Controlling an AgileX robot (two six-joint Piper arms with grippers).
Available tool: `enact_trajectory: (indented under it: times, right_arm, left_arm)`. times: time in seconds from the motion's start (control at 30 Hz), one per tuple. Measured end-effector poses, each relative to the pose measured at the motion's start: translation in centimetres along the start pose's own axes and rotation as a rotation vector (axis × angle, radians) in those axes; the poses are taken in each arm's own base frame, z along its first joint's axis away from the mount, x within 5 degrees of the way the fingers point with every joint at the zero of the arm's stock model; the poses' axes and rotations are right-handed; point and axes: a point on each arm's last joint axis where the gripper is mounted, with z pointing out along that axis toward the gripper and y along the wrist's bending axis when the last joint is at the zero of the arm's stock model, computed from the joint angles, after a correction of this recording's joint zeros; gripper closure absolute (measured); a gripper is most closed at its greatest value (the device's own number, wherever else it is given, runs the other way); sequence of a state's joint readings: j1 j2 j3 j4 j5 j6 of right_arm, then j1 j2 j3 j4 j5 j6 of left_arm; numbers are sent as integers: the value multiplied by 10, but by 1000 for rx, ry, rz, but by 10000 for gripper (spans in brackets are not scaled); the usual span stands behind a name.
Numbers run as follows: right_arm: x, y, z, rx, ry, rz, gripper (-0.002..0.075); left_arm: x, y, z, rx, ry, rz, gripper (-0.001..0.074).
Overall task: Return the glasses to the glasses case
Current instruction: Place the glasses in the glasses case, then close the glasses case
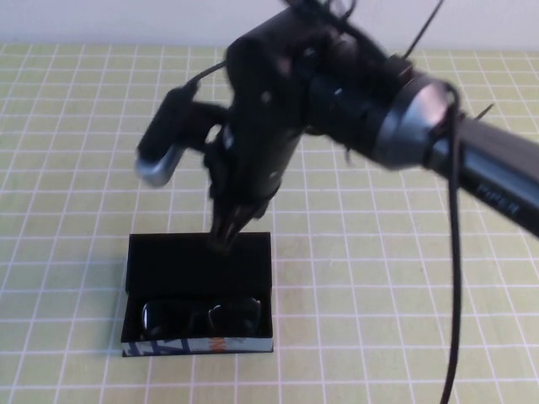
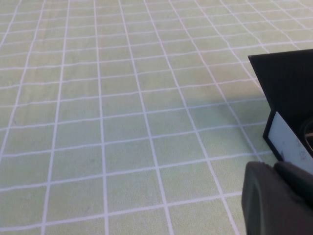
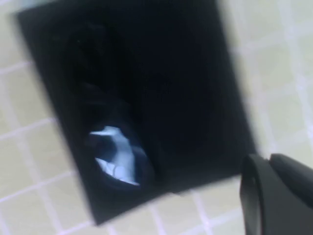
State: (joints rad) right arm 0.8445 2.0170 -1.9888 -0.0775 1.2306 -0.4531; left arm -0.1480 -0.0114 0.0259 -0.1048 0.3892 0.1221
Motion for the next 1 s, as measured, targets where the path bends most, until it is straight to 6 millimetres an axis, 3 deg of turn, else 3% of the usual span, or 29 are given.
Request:
enact_trajectory:
  times: [0.23, 0.4, 0.67, 1.0]
  right_arm:
    - [38, -64, -13, -22, -41, 249, 737]
    - [56, -91, -19, -127, -128, 403, 737]
    - [64, -101, -22, -163, -164, 454, 737]
    - [60, -99, -24, -227, -215, 485, 737]
  left_arm:
    - [0, 0, 0, 0, 0, 0, 737]
    - [0, 0, 0, 0, 0, 0, 737]
    - [-6, 0, 0, -3, -64, -24, 737]
    - [-28, 1, -4, 67, -310, -483, 737]
